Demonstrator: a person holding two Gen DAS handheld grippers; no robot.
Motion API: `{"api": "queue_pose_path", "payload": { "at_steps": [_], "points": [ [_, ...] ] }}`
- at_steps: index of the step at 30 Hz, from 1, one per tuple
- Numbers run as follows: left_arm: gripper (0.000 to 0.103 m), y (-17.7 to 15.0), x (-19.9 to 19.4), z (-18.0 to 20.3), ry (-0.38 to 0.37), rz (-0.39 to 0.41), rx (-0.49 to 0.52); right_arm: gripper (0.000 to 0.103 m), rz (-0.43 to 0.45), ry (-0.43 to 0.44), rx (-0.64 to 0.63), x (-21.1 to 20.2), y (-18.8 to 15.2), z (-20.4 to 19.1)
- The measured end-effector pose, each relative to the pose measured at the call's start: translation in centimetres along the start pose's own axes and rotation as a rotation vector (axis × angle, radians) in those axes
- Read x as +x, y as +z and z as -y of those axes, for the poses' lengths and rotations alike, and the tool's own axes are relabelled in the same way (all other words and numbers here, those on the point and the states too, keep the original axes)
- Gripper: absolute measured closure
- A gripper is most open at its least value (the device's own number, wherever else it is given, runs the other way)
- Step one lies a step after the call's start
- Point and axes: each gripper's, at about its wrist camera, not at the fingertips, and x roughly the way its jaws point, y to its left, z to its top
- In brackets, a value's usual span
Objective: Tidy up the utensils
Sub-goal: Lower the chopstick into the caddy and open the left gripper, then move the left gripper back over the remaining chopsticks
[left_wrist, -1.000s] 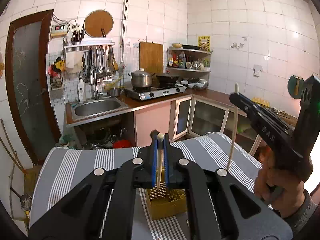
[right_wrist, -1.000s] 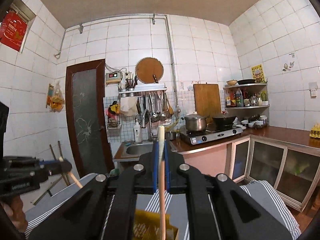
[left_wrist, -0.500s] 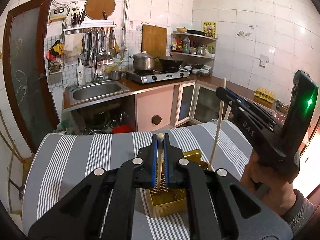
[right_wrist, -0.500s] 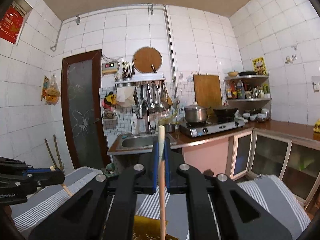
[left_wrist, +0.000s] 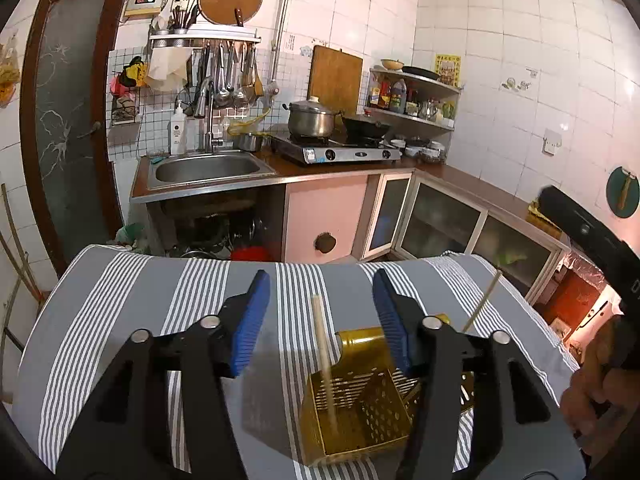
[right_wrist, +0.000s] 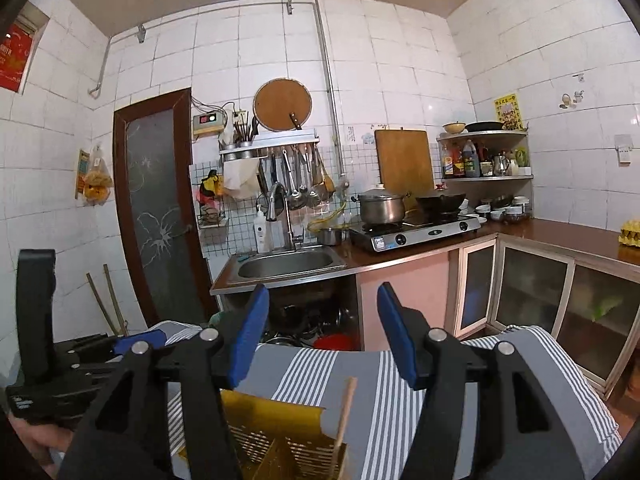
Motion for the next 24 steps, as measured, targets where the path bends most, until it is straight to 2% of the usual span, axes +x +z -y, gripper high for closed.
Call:
{"api": "queue_pose_path", "payload": {
  "at_steps": [1, 3, 6, 9, 12, 18, 20, 21, 24],
  "points": [
    [0.03, 0.0, -0.4, -0.2, 0.008, 0.013, -0.009, 0.046, -0.004, -0.006, 0.003, -0.6, 0.0, 0.3],
    [0.021, 0.1, -1.6, -0.7, 0.033, 0.05, -0.017, 0.046, -0.019, -0.017, 0.008, -1.7, -0.1, 0.8],
    [0.017, -0.9, -4.5, -1.9, 0.106, 0.108, 0.015, 0.046, -0.043, -0.063, -0.006, -4.7, -0.8, 2.0],
    [0.016, -2.9, -7.5, -2.8, 0.162, 0.123, 0.065, 0.046, -0.11, -0.118, -0.007, -8.3, -2.6, 3.8],
    [0.016, -5.9, -10.3, -4.1, 0.199, 0.089, 0.075, 0.046, -0.186, -0.155, 0.013, -11.7, -5.4, 5.5],
    [0.016, -14.7, -15.9, -5.9, 0.209, 0.003, 0.041, 0.046, -0.351, -0.206, 0.038, -18.0, -13.2, 6.9],
    [0.016, -17.2, -17.1, -6.0, 0.206, -0.03, 0.019, 0.046, -0.398, -0.221, 0.084, -20.4, -16.1, 7.3],
    [0.016, -18.6, -17.8, -5.9, 0.201, -0.045, 0.001, 0.046, -0.417, -0.215, 0.106, -21.1, -17.1, 7.6],
    [0.016, -22.2, -19.3, -4.9, 0.119, -0.093, -0.041, 0.046, -0.461, -0.211, 0.167, -22.8, -19.8, 7.9]
  ]
}}
